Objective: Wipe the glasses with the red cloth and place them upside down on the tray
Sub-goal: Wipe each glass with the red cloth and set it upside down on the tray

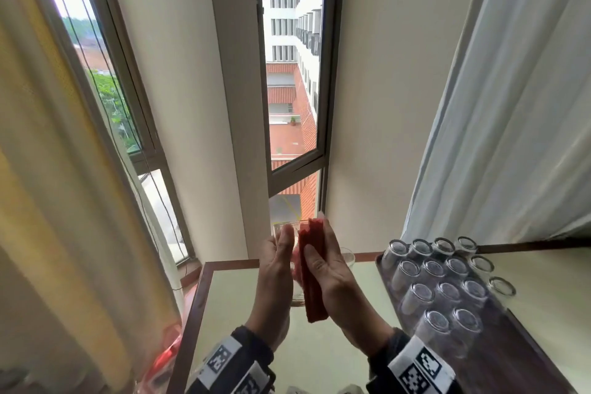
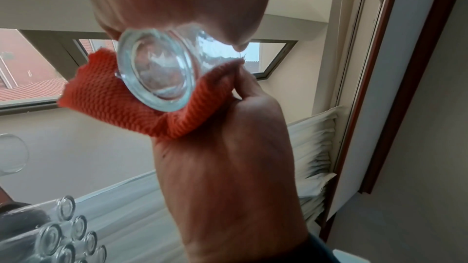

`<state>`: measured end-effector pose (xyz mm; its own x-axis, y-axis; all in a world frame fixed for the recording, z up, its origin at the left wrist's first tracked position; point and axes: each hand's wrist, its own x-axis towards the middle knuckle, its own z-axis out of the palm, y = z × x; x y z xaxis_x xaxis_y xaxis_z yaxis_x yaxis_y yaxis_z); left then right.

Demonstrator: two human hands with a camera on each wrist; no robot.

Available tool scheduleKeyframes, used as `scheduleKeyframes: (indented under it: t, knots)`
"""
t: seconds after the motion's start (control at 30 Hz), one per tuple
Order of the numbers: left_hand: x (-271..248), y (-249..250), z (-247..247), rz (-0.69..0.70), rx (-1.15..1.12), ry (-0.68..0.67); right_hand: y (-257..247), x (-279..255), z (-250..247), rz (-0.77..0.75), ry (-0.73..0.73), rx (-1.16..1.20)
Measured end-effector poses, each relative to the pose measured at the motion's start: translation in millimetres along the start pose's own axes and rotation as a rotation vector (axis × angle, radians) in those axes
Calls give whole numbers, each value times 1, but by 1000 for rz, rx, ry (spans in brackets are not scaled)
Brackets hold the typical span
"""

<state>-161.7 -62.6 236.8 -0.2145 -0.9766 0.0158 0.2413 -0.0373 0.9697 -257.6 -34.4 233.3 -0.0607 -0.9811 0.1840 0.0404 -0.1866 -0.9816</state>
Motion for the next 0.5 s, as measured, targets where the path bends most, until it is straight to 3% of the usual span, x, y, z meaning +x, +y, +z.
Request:
scheduleKeyframes:
  t: [0.17,0.33,0.5]
  knots:
    - [-5,6,9,53,54,-33,-2,-4,-7,-48,74,119]
    - [-4,-9,15,54,137,60,-7,3,-8,-39,114,232]
    - [-4,-14,10,81,196,38,-2,-1,-4,-36,180,236]
